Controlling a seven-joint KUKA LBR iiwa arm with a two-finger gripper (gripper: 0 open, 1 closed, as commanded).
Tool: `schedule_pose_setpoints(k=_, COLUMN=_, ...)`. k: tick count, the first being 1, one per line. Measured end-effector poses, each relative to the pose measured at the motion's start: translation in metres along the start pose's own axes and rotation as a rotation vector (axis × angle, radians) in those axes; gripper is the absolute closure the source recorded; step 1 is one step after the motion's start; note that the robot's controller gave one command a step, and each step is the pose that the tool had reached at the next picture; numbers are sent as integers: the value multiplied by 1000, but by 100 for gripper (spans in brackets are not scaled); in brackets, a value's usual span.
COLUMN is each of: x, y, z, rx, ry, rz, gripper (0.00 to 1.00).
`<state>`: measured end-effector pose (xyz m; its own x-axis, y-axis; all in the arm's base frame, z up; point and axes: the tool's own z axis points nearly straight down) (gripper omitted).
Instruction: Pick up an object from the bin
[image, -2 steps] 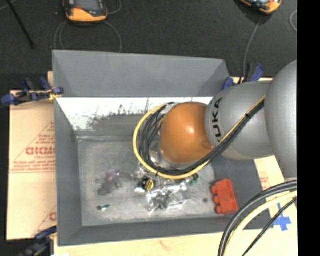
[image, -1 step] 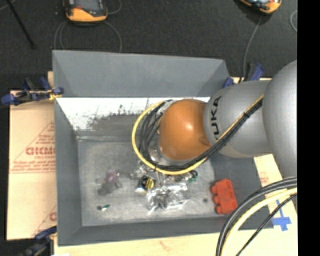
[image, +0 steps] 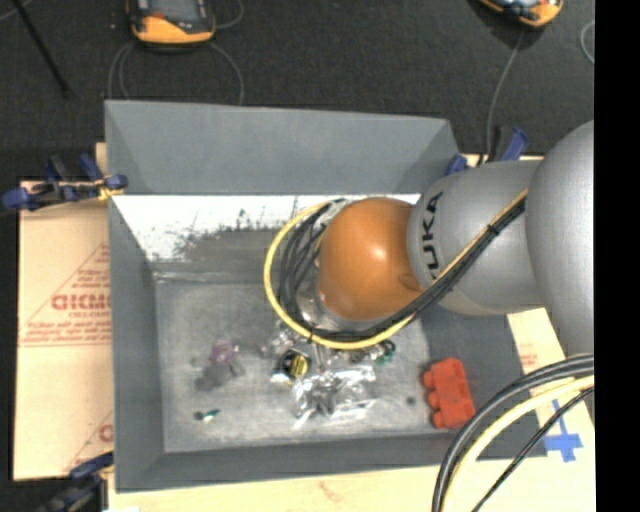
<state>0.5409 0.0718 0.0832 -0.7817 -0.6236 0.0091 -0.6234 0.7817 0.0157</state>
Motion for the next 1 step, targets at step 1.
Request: schedule_pose_setpoints(k=1, x=16, y=-5, z=-140, rx=22, ry=-13, rz=-243, gripper=100)
